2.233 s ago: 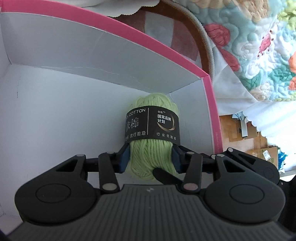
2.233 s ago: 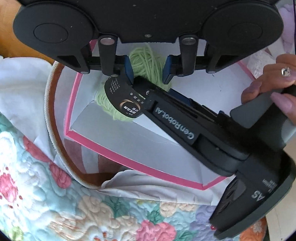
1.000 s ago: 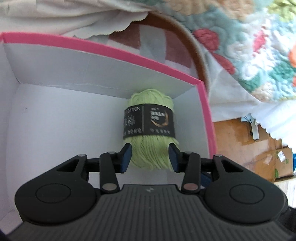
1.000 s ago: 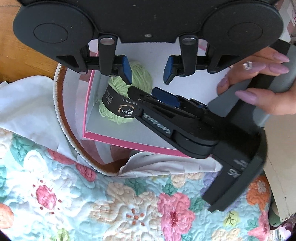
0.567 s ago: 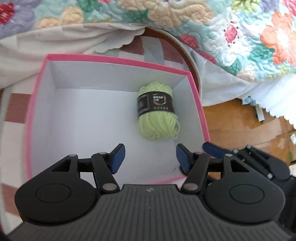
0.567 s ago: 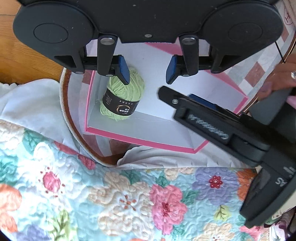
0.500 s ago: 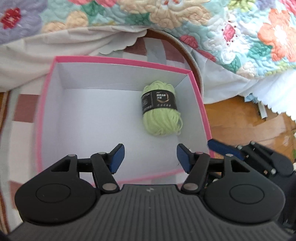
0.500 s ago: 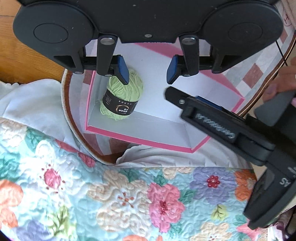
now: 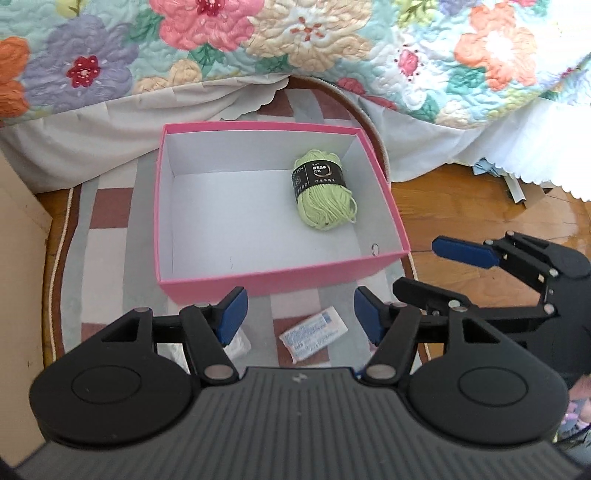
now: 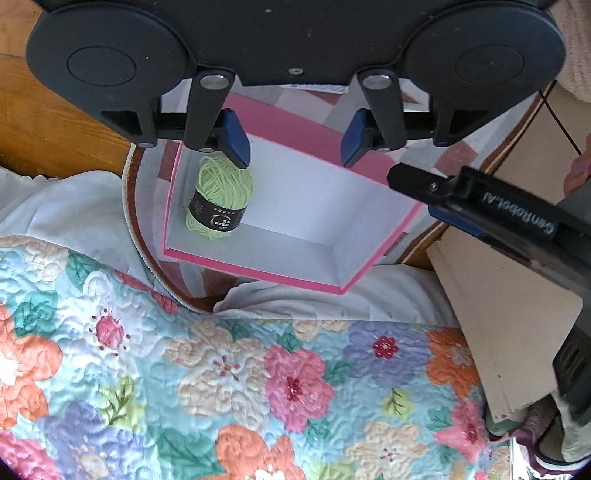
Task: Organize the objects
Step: 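Withdraw the left tool from the box toward the wet-wipes pack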
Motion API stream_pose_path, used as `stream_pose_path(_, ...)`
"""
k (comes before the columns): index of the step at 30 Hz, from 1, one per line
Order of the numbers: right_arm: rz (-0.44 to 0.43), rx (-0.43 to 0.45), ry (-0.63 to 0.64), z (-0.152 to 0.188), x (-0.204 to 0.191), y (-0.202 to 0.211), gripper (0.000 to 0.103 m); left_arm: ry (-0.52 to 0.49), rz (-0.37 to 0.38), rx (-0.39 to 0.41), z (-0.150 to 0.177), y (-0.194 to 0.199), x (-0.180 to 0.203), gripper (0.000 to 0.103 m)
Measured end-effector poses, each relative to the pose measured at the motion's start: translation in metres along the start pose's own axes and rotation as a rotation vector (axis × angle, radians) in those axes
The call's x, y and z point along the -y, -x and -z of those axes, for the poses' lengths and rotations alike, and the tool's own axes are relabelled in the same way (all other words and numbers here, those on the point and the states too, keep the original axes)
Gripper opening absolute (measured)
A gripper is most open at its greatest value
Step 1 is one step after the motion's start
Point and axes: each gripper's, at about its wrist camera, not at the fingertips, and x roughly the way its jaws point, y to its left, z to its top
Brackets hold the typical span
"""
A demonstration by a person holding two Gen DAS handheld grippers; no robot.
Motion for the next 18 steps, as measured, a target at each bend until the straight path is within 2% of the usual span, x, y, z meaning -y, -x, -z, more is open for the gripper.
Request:
stream_pose_path(8, -0.019, -0.010, 0.003, 0.013, -0.018, 0.025, 0.070, -0.007, -0.027, 0.017, 0.028, 0.030, -0.008, 0.063)
stream_pose_path(12, -0.031, -0.026, 0.014, 0.019, -0.028, 0.035, 0.076, -0.001, -0.030, 0.024, 0.041, 0.042, -0.011, 0.074)
stream_pose_path(16, -0.035, -0.035, 0.033, 0.025, -0.039, 0.043, 0.085, 0.009, -0.051, 0.016, 0.053, 0.047, -0.014, 0.075)
stream_pose_path(18, -0.055, -0.046, 0.044, 0.028, -0.043, 0.046, 0.087, 0.014, -0.062, 0.012, 0.059, 0.049, -0.015, 0.076)
